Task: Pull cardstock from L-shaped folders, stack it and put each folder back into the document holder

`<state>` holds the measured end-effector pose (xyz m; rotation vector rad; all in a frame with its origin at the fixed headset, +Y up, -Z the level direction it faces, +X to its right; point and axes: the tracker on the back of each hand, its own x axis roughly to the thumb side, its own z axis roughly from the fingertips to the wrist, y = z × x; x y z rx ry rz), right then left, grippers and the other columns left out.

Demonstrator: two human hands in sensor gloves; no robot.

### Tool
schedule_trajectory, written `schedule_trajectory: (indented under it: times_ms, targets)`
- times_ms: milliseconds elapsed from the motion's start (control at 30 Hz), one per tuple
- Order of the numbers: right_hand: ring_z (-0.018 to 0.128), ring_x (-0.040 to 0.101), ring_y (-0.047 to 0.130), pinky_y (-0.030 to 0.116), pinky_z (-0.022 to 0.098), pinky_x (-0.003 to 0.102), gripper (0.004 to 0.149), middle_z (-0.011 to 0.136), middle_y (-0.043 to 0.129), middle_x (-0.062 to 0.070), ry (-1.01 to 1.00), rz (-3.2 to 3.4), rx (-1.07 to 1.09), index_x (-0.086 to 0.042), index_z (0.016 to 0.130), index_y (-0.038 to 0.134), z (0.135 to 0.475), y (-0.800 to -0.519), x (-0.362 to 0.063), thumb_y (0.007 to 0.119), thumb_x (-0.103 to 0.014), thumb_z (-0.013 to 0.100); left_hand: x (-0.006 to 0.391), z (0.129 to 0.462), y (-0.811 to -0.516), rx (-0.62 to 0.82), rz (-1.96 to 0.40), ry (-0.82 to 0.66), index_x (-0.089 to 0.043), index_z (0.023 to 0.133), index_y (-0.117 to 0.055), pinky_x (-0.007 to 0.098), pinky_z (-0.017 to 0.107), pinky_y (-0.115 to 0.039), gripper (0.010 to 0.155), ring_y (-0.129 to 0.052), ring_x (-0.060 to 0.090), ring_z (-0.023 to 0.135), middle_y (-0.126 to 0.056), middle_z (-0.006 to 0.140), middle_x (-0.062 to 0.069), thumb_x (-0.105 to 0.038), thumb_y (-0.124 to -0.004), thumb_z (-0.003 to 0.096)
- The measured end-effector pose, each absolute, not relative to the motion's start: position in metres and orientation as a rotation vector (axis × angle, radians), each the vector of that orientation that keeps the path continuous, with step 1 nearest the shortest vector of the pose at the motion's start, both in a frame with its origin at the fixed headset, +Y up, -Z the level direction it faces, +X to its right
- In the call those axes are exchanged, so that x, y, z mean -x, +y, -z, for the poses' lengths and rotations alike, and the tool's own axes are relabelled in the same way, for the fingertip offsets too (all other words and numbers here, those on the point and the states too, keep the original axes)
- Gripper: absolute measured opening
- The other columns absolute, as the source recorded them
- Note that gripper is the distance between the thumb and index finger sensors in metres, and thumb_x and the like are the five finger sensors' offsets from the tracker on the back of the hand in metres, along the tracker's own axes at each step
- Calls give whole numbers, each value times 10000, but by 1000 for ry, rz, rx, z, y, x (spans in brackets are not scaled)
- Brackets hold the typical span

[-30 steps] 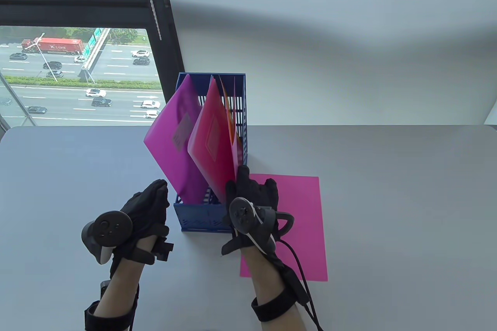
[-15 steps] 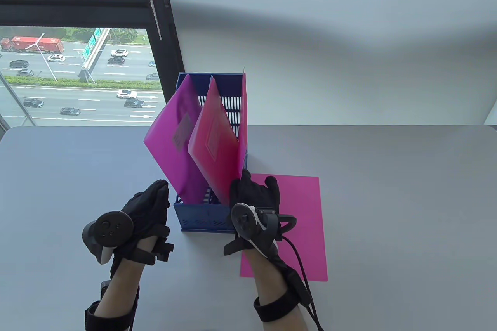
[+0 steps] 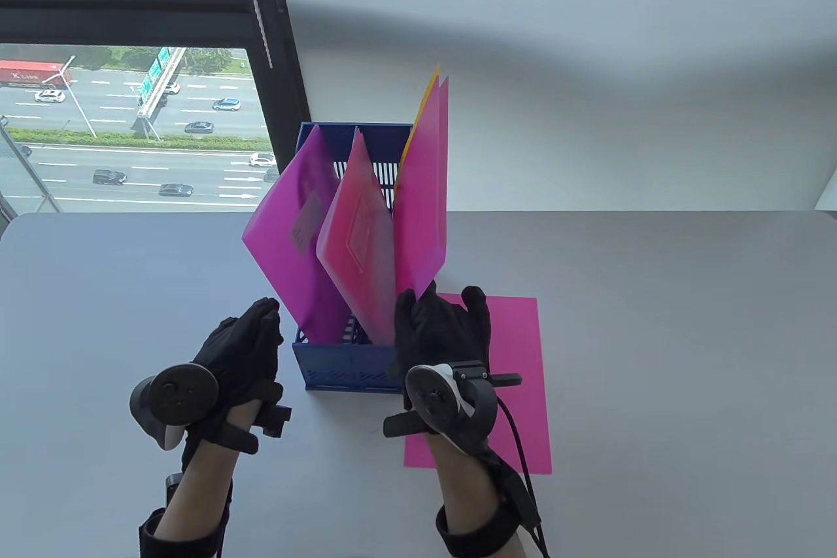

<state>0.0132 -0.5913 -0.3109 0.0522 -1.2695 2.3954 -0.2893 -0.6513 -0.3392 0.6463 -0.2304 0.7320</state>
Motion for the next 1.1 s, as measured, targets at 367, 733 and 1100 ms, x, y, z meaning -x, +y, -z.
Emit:
schedule_trajectory:
  times_ms: [367,733,1100]
  targets:
    - [336,111,1022,664,703,458,439,516,1043,-80,-1261,-2287,-128,-120,836,903,287,-569,-16,872,-460,560,268,322,-632,-687,-713,-437,-172,986,-820,590,754,-571,508,-952,366,745,-886,892,73,-487,-733,597]
    - [339,101,1031,675,699,461,463,530,1041,-80,-1150,-2185,-249,-85,842,885,268,-560,-4,863,-457,568,211,304,-630,-561,-562,-645,-170,1169,-485,624,799,-443,800,-743,423,989,-659,1101,112,-606,-779,566]
    - [364,81,1037,679,707,450,483,561,1033,-100,-1059,-2139,-357,-85,858,862,261,-563,16,838,-478,578,201,292,-630,-731,-501,-559,-38,1079,-617,586,728,-608,569,-933,407,783,-849,912,155,-352,-649,606]
